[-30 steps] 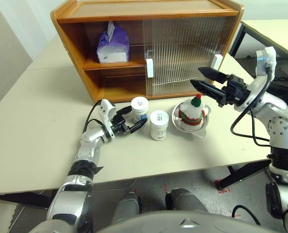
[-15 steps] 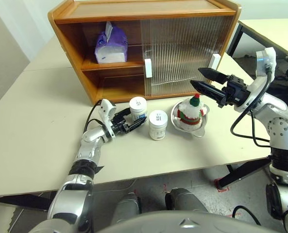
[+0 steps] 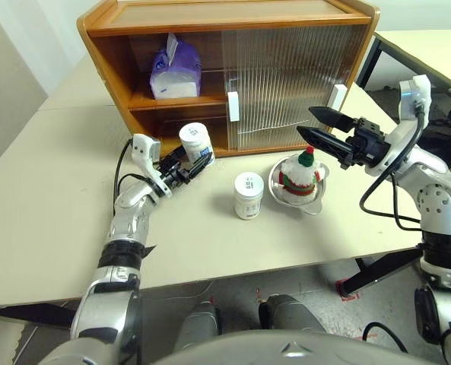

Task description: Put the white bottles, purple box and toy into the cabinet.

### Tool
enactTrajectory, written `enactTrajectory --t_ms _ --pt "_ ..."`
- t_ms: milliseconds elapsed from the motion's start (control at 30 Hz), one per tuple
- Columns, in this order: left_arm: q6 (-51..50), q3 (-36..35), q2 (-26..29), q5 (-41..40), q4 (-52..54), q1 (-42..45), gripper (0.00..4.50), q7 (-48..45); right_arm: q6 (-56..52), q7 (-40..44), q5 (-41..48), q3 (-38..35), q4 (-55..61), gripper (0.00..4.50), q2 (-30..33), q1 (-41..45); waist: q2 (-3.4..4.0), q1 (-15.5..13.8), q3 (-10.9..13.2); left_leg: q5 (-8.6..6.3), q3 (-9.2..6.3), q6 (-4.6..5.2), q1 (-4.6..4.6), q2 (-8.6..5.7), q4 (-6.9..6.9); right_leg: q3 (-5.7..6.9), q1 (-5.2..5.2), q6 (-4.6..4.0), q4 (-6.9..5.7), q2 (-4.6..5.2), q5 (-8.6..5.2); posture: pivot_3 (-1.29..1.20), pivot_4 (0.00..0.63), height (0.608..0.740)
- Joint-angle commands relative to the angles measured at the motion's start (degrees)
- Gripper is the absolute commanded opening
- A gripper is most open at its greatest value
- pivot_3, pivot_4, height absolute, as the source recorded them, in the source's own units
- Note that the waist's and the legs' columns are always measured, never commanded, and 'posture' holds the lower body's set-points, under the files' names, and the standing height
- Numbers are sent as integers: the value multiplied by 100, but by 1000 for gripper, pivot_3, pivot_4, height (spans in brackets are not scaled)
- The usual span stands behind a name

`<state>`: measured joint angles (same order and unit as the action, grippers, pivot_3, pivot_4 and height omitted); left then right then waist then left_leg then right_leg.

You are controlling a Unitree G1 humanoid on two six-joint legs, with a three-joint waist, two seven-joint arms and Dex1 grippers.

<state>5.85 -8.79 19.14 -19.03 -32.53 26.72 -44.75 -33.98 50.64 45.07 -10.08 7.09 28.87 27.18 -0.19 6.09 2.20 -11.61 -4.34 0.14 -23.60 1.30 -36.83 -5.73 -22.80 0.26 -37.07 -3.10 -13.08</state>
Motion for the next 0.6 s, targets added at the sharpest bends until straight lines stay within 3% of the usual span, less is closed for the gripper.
enactTrajectory --t_ms 33,600 --pt "-166 -67 67 135 -239 364 3072 346 54 31 -28 29 -8 4500 -22 42 -1 -8 0 1 0 1 -1 0 -1 0 0 2 0 0 1 -168 31 740" --pt "661 -29 -275 987 -3022 1879 3072 2117 -16 -41 22 -51 142 4500 39 -60 -5 8 3 17 -1 29 1 -59 -13 -4 12 32 4 6 19 -199 41 740"
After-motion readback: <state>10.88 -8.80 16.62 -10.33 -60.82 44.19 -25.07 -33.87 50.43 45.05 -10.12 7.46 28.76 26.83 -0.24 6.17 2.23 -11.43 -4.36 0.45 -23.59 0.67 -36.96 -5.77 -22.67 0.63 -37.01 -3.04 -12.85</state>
